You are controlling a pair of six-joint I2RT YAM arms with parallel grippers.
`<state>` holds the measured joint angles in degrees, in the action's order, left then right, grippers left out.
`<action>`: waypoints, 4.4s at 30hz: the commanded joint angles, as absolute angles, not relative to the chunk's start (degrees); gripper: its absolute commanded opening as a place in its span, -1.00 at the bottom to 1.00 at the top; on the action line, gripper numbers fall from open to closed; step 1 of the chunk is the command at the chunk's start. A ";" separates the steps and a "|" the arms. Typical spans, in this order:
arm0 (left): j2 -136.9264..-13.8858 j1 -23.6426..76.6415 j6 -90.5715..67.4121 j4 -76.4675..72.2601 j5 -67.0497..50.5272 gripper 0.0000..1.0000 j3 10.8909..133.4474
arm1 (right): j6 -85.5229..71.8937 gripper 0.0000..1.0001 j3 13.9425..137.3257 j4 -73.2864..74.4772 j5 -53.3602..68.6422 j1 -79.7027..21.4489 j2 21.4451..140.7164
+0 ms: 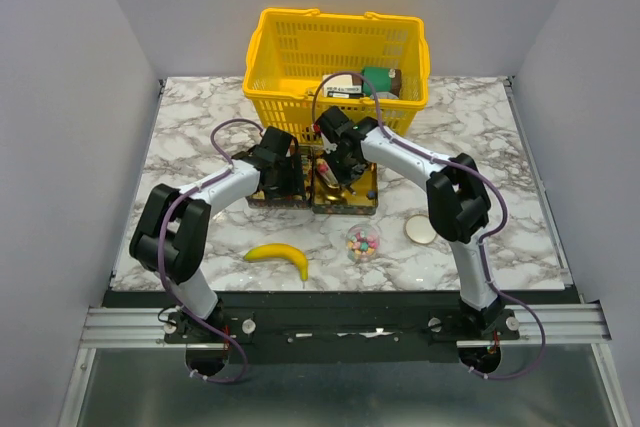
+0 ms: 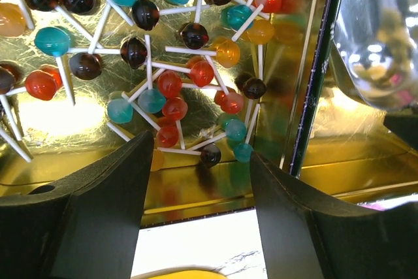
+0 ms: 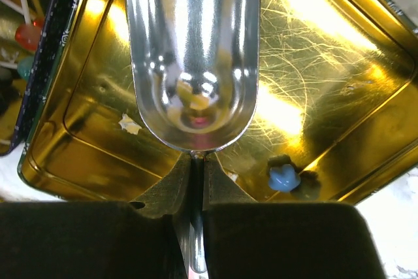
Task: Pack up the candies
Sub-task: Scoop the fake candies from the storage box, then place the fake candies in the packing bottle, then move the storage box to the center of the board.
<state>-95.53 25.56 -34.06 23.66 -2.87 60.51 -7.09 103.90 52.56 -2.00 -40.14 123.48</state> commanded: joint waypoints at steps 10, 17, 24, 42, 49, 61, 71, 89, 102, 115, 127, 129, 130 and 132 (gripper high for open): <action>-95.10 25.40 -33.31 23.64 -5.19 0.42 62.75 | -4.40 -0.99 91.32 34.37 -8.35 -39.99 119.18; -92.99 25.40 -32.96 21.97 -3.96 0.44 62.58 | -2.90 -0.99 86.76 31.92 -7.47 -39.99 114.00; -89.83 25.40 -33.05 19.25 -2.20 0.45 61.09 | -1.93 -0.99 83.59 30.41 -6.42 -39.99 109.61; -74.01 25.31 -32.78 11.08 11.42 0.65 51.16 | -10.19 -0.99 77.26 50.26 -4.57 -39.99 89.92; -72.25 25.31 -32.87 10.46 13.27 0.69 50.19 | -13.79 -0.99 75.41 61.34 2.63 -39.99 83.32; -72.77 25.31 -33.22 10.72 12.74 0.71 50.63 | -19.85 -0.99 65.66 64.87 21.61 -39.99 80.77; -72.51 25.31 -33.22 10.99 13.18 0.72 50.54 | -24.61 -0.99 62.05 63.54 28.12 -38.06 82.62; -73.04 25.31 -32.96 11.16 13.88 0.72 50.89 | -29.96 -0.99 59.06 63.54 41.13 -32.70 80.77; -73.65 24.17 -35.06 15.89 19.42 0.75 52.11 | -37.09 -0.99 55.45 59.24 55.46 -29.88 77.61; -85.33 16.44 -37.00 26.63 16.97 0.77 59.50 | -25.94 -0.99 74.17 63.90 32.63 -29.88 81.38; -96.76 13.01 -31.04 27.78 5.73 0.43 65.04 | -24.61 -0.99 76.65 58.80 27.51 -29.88 83.50; -98.96 13.01 -30.59 27.60 4.23 0.33 66.00 | -24.70 -0.99 76.29 58.27 27.42 -29.88 83.32; -99.49 13.01 -30.41 27.51 3.70 0.23 66.18 | -24.70 -0.99 76.12 58.18 27.25 -29.88 83.23; -100.28 13.10 -30.06 27.25 1.94 0.15 66.10 | -24.70 -0.99 75.76 57.92 27.07 -29.88 82.88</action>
<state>-98.24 12.88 -32.32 27.92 7.88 64.60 -25.39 76.64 60.10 28.80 -30.00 83.59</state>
